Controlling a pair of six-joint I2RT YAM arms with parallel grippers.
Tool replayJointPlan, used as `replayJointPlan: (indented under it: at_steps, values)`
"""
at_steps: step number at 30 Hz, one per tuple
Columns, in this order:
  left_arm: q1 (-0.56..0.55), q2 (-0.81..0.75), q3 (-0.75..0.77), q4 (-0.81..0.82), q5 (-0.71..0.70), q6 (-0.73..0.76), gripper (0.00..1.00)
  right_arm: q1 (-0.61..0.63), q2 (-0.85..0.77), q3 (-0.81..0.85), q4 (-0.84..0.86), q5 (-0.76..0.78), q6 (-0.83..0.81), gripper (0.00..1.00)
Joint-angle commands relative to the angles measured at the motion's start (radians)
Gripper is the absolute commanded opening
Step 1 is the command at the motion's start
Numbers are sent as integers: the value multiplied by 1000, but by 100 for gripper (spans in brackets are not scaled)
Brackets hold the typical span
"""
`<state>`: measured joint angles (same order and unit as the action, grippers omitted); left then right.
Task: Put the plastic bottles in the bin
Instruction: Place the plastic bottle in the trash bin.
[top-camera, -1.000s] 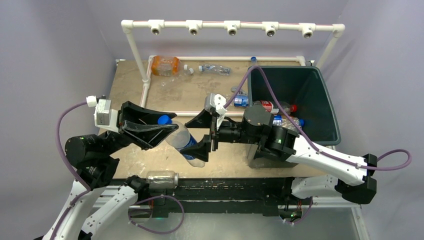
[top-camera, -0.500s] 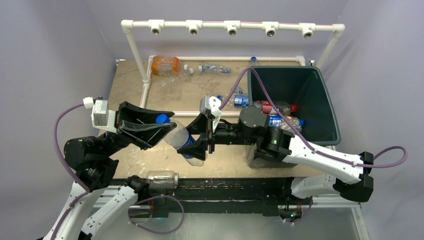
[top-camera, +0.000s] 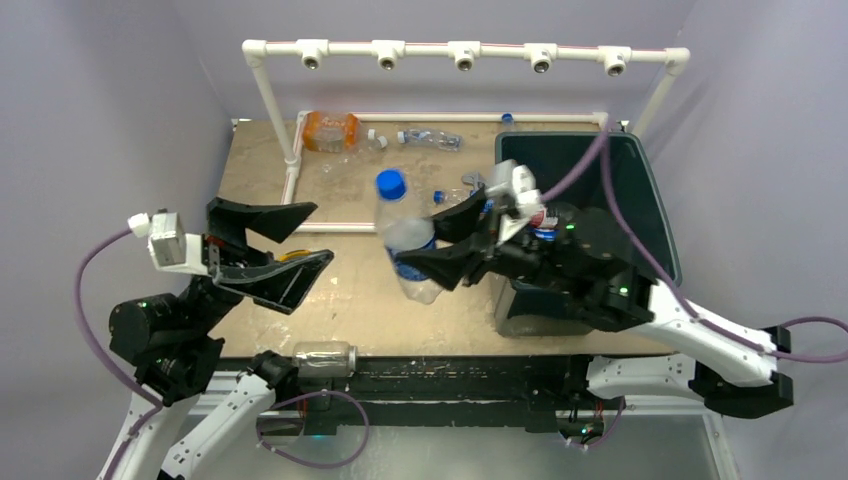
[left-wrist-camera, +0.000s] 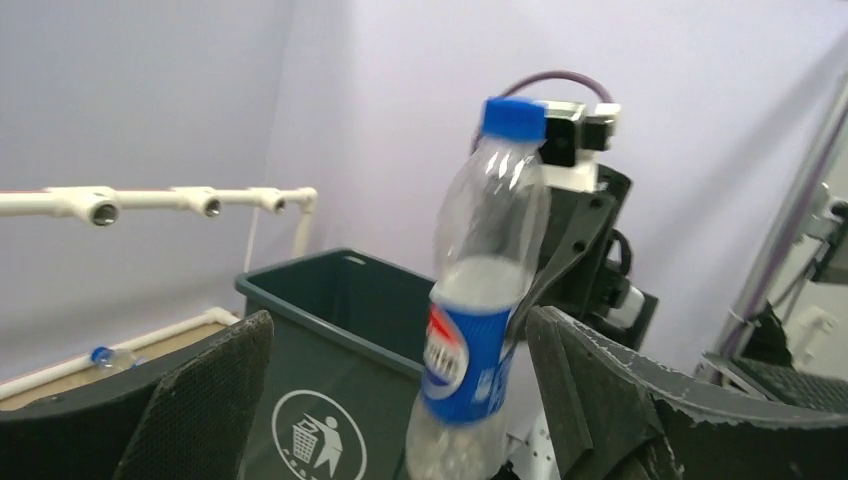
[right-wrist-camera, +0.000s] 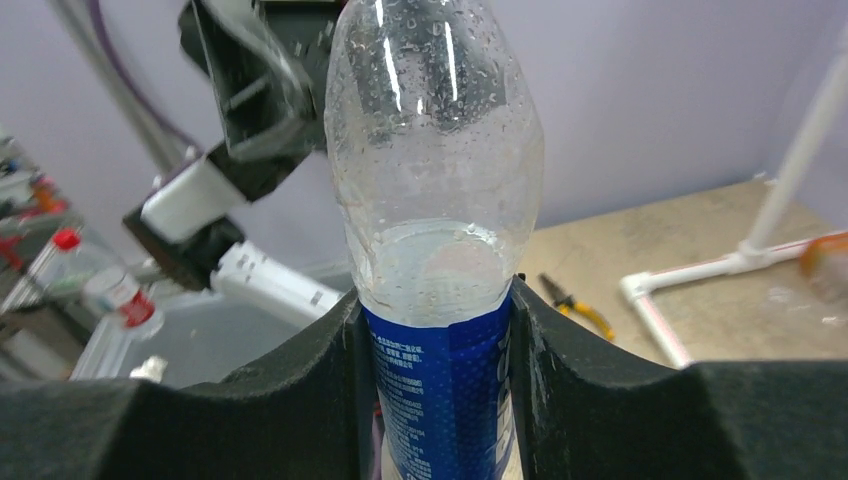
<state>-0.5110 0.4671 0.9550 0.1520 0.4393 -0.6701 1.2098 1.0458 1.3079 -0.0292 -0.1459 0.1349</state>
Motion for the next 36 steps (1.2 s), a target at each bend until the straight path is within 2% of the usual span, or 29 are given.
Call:
replayJointPlan:
  at_steps: [1,6,8,11,17,23,28,36]
  values:
    - [2,-65,-9,-22,-203,39,98,-1,-85,128,-19,228,-87,37]
    - [2,-102,-40,-109,-370,122,99,-1,-127,207,-27,495,-233,37]
    - [2,-95,-65,-128,-395,142,99,-1,-107,232,-38,688,-306,35]
    - [2,-61,-105,-150,-402,152,98,-1,-88,185,50,932,-437,34]
    - [2,39,-178,-202,-481,182,96,-12,-121,89,126,1142,-495,35]
    - [2,109,-246,-191,-548,198,95,-104,-166,-69,40,1163,-370,35]
    - [2,111,-295,-213,-618,218,95,-358,-212,-169,-55,982,-200,34]
    - [2,86,-304,-221,-623,216,95,-381,-246,-249,-106,958,-77,36]
